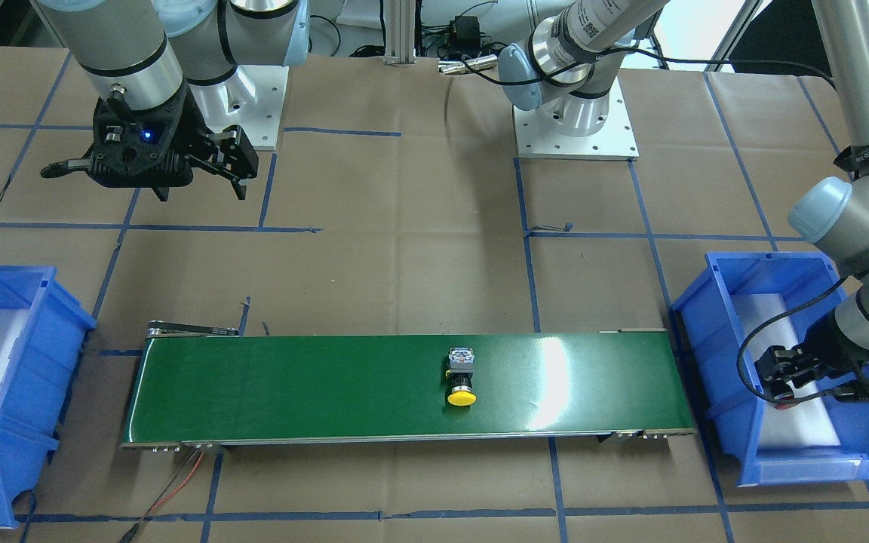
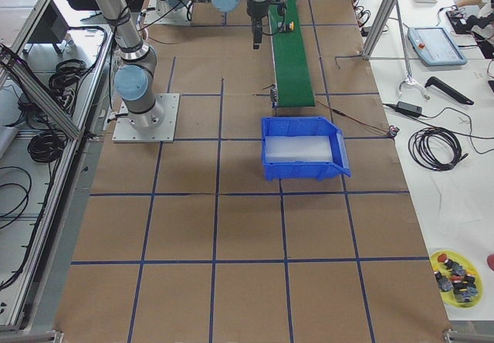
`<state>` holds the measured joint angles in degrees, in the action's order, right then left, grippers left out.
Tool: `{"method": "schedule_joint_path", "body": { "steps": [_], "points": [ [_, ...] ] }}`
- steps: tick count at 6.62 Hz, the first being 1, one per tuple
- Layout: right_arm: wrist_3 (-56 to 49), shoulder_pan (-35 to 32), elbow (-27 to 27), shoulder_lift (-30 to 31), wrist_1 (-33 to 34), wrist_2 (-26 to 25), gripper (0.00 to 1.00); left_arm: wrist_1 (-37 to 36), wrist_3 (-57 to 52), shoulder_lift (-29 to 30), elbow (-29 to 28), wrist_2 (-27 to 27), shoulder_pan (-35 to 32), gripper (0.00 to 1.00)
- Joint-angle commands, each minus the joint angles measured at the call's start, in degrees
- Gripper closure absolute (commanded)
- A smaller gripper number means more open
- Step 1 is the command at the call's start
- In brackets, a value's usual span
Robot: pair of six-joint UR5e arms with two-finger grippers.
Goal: Transport two buttons from left to right
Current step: 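Lift the red button and carry it toward the conveyor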
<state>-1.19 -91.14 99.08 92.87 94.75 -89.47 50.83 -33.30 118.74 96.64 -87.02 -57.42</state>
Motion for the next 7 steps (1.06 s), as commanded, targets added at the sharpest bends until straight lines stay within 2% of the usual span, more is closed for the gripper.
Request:
{"method": "schedule_joint_path", "body": {
  "steps": [1,2,3,6,7],
  "points": [
    [0.0,0.0,0.0,0.0,0.0,0.0,0.0,0.8,0.2,-0.6,-1.4,1.3,-0.1,0.98],
    [0.1,-0.1,0.0,0.1,0.0,0.0,0.0,1.9,-0.1,-1.7,-2.2,1.8,0.1,0.99],
    [0.0,-0.1,0.0,0.0,0.0,0.0,0.0,6.0,-0.4,-4.3,-3.6,1.3,0.4,0.99],
    [0.0,-0.1,0.0,0.0,0.1,0.0,0.0,22.7,0.1,-11.2,-10.9,-1.5,-0.1,0.99],
    [0.0,-0.1,0.0,0.0,0.1,0.0,0.0,25.6,0.2,-12.0,-12.3,-1.5,-0.5,0.99]
  ]
}}
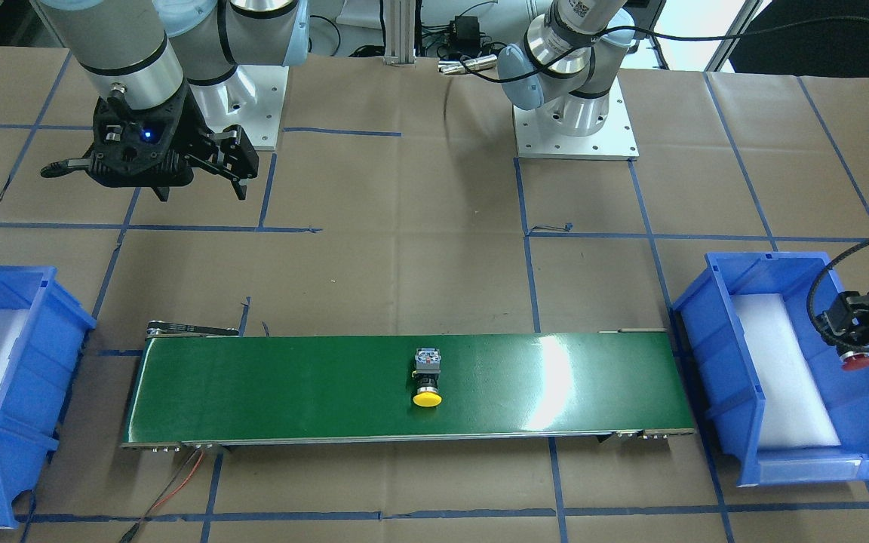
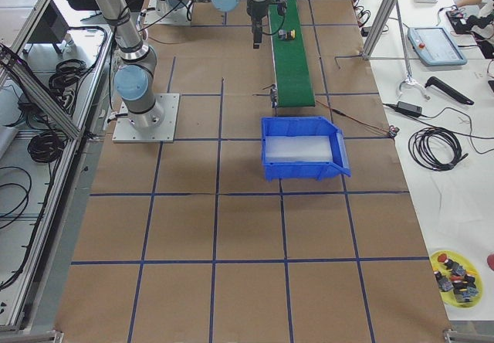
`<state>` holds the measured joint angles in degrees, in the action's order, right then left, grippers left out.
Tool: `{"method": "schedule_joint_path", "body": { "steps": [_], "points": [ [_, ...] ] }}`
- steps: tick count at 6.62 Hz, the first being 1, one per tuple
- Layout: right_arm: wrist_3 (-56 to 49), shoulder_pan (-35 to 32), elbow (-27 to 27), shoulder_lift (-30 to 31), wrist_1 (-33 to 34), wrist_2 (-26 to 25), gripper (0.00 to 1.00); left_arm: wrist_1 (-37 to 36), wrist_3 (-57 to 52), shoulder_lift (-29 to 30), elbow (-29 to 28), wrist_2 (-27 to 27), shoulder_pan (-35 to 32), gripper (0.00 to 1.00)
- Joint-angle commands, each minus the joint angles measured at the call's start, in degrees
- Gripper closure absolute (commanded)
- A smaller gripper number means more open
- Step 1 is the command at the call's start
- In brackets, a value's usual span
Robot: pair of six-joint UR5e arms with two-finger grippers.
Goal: Transport two buttons from left to right
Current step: 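Lift the red button and carry it toward the conveyor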
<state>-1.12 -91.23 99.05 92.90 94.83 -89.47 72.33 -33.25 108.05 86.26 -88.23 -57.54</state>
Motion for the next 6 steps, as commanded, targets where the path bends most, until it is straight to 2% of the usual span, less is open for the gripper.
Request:
{"method": "schedule_joint_path", "body": {
  "steps": [1,4,6],
  "points": [
    [0.1,0.0,0.0,0.0,0.0,0.0,0.0,4.0,0.6,-1.5,-2.0,-0.4,-3.3,0.99],
    [0.1,0.0,0.1,-0.8,0.0,0.4,0.0,4.1,12.9,-2.1,-0.4,-0.5,-16.3,0.99],
    [-0.1,0.0,0.1,-1.9,0.2,0.2,0.0,3.7,16.1,-1.0,0.8,-0.3,-20.6,0.99]
  ]
}}
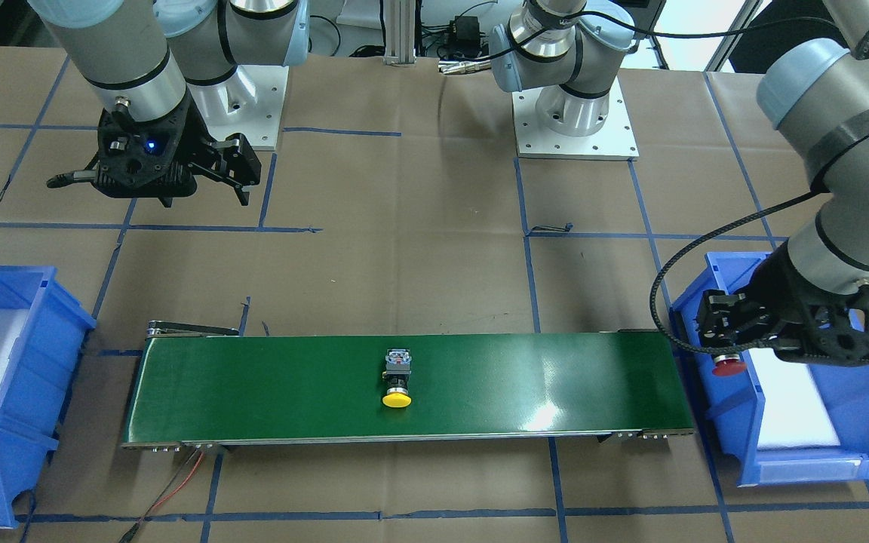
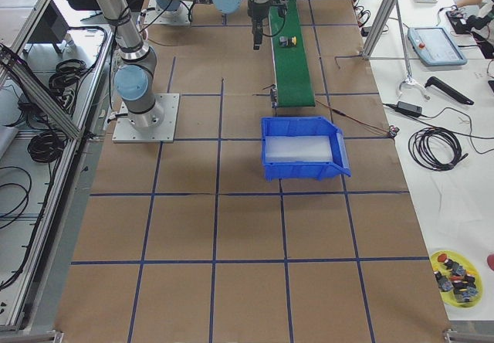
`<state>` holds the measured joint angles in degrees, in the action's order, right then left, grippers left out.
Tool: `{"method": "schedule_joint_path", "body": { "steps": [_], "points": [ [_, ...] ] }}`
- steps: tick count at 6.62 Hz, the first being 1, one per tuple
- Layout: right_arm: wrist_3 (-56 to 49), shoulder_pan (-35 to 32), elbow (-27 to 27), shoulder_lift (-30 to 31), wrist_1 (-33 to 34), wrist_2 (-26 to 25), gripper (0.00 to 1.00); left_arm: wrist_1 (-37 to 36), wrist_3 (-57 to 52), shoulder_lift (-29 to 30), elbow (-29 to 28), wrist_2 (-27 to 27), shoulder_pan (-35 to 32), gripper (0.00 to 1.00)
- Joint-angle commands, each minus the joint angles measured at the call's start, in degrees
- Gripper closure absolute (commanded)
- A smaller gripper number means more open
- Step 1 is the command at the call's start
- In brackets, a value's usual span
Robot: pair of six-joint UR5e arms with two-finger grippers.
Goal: Transport two buttons from left to right
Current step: 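Place red button on belt with left gripper while right gripper approaches yellow button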
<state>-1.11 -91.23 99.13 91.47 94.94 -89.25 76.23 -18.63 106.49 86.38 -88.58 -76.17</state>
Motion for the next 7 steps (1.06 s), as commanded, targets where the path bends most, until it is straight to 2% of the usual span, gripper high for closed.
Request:
{"method": "schedule_joint_path", "body": {
  "steps": [1,4,6,7],
  "points": [
    [0.0,0.0,0.0,-1.0,0.2,0.0,0.0,-0.8,2.0,1.3,3.2,0.2,-2.0,0.99],
    [-0.2,0.0,3.7,-3.0,14.9,0.8,0.0,-13.5,2.9,4.0,10.9,0.2,-2.0,0.99],
    [0.0,0.0,4.1,-5.5,16.1,0.8,0.0,-14.3,3.1,5.6,11.2,0.3,-2.1,0.98],
    [1.8,0.0,4.1,-6.6,17.5,0.8,0.0,-15.1,2.8,5.7,11.1,0.3,-2.1,0.79]
  ]
}}
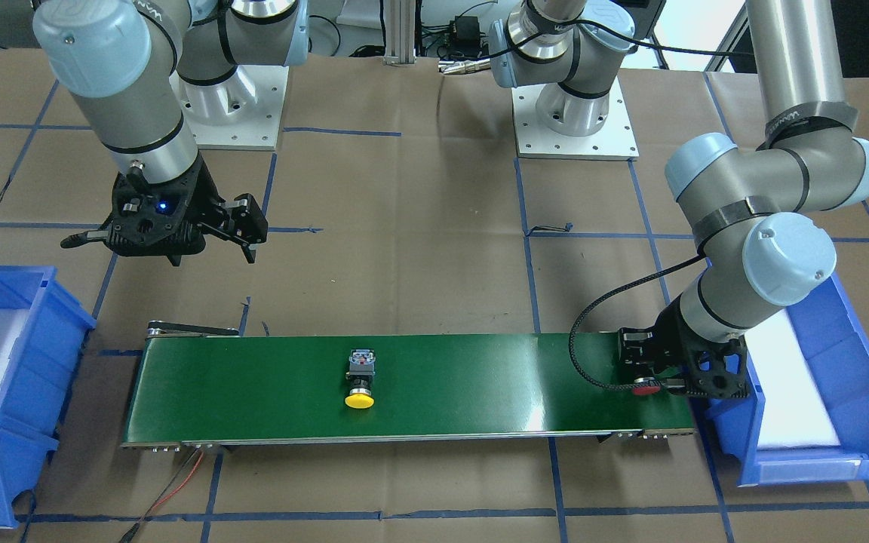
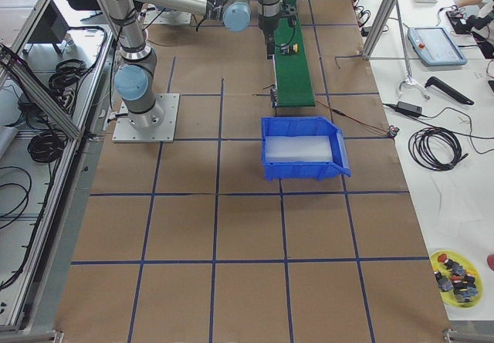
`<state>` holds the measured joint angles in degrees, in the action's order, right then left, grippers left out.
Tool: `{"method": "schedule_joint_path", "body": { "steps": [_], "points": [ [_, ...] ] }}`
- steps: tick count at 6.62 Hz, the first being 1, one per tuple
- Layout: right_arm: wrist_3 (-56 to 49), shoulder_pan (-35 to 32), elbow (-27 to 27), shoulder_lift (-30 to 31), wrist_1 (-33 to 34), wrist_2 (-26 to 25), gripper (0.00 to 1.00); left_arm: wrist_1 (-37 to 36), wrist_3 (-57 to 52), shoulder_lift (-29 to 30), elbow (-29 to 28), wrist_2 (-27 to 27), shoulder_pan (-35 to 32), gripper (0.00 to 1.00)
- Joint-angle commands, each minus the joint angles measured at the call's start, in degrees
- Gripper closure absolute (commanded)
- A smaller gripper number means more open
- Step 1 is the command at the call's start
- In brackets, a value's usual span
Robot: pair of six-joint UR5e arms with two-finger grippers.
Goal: Transport two buttons from left to right
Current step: 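Place red button on belt with left gripper while right gripper approaches yellow button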
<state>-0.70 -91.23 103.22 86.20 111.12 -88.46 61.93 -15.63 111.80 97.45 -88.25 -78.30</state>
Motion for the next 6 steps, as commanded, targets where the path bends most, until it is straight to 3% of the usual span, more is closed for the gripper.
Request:
{"method": "schedule_joint_path", "body": {
  "steps": [1,4,6],
  "points": [
    [3.1,-0.1,-0.2,-1.9,1.7,0.0,0.0,-0.8,0.2,1.0,0.1,0.6,0.0,0.02],
    [3.1,-0.1,-0.4,-2.9,3.0,0.1,0.0,1.4,0.3,-1.7,-4.4,0.0,-0.1,0.0],
    [3.2,-0.1,-0.6,-6.1,9.2,0.1,0.0,15.0,1.4,-10.8,-7.2,0.1,-0.3,0.0]
  ]
}}
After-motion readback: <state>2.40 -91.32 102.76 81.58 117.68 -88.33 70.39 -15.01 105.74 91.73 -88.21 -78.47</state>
